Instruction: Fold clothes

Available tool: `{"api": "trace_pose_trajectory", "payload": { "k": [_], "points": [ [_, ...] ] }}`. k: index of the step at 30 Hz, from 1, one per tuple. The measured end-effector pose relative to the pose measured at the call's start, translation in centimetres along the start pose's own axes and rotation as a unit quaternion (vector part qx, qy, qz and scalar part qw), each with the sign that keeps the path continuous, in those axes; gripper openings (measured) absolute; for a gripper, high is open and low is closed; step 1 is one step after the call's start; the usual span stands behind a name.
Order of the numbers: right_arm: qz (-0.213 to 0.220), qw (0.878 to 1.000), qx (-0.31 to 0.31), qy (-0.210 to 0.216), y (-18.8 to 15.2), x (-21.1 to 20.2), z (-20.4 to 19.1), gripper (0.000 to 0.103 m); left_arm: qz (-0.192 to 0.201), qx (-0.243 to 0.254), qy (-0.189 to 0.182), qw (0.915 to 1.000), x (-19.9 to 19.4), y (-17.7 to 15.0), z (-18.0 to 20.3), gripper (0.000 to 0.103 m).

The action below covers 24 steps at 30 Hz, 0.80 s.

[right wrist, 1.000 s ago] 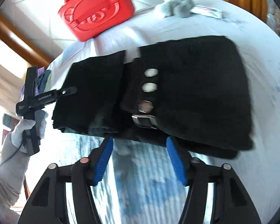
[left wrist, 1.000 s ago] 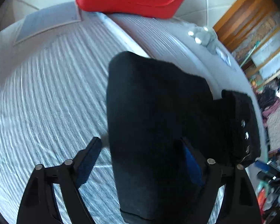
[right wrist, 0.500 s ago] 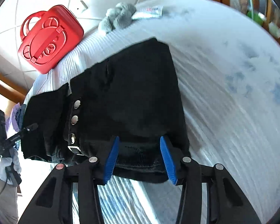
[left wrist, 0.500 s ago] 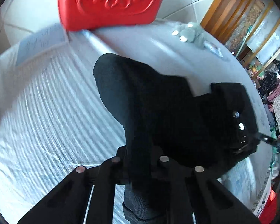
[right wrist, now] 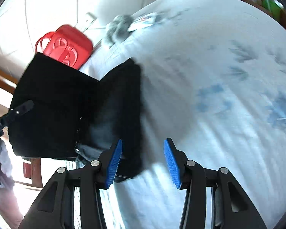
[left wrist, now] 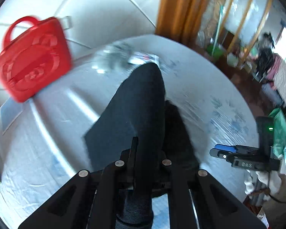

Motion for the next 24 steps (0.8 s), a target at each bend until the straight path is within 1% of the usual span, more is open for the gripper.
{"api": "trace_pose_trajectory", "payload": {
  "k": [1,2,3,4,5,7,10,11,13,14,15,17,19,21,24],
  "points": [
    [-0.001,1.0,0.004,-0.001,0.0,-0.3,1.1,0.047,-0.014,0.007,0.007,0.9999,1.6,-0.2,1.3,0.02],
    [-0.004,1.0,0.007,-0.001,-0.2,-0.4,1.8,0.047,-0.024,0.015,0.011,0.9995,3.0,-0.3,2.5,0.041],
    [-0.008,1.0,0.009,-0.001,-0.3,-0.5,2.4,0.047,-0.033,0.024,0.013,0.9991,4.3,-0.4,3.6,0.055],
    [-0.011,1.0,0.012,-0.001,-0.5,-0.6,3.1,0.047,-0.034,0.033,0.011,0.9988,5.1,-0.4,4.7,0.081],
    [-0.018,1.0,0.012,-0.001,-0.7,-0.6,3.6,0.047,-0.03,0.043,0.009,0.9986,5.1,-0.6,5.4,0.085],
    [-0.025,1.0,0.011,0.005,-1.0,-0.6,4.0,0.047,-0.022,0.052,0.005,0.9984,4.2,-0.4,5.9,0.085],
    [-0.03,0.999,0.008,0.017,-0.3,-0.6,3.8,0.047,0.004,0.035,-0.011,0.9993,1.3,0.2,4.5,0.085],
    [-0.032,0.999,0.009,0.024,0.0,-0.6,3.6,0.047,0.012,0.023,-0.014,0.9995,0.0,0.2,3.5,0.085],
    [-0.034,0.999,0.002,0.041,0.3,-1.0,2.7,0.047,0.021,-0.01,-0.015,0.9996,-1.8,-0.3,0.0,0.085],
    [-0.036,0.998,-0.003,0.051,0.4,-1.0,2.1,0.052,0.022,-0.026,-0.008,0.9994,-1.9,-0.6,-1.6,0.085],
    [-0.04,0.997,-0.009,0.06,0.8,-0.7,1.1,0.063,0.02,-0.041,-0.002,0.999,-2.0,-1.0,-3.5,0.085],
    [-0.046,0.997,-0.023,0.063,1.2,-0.2,-0.6,0.076,0.015,-0.071,-0.009,0.9973,-1.6,-2.3,-7.2,0.085],
    [-0.049,0.996,-0.036,0.061,1.7,0.6,-2.1,0.077,0.011,-0.097,-0.022,0.995,-0.7,-3.6,-10.2,0.085],
    [-0.053,0.996,-0.043,0.061,2.1,1.6,-3.5,0.087,0.008,-0.11,-0.033,0.9933,0.7,-4.7,-12.4,0.085],
    [-0.058,0.996,-0.052,0.047,2.5,3.0,-4.3,0.088,0.004,-0.103,-0.055,0.9931,3.0,-5.7,-12.9,0.085]
  ]
}}
Point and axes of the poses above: each gripper's, at about its wrist camera, not at the fingertips, and x roughly the way its jaws point, z to its right, y to its top, the point moved 10 cm from there along x, roughly the way its jaws point, and after that the axes turned 5 degrees about -y, right-handed, at the moved point
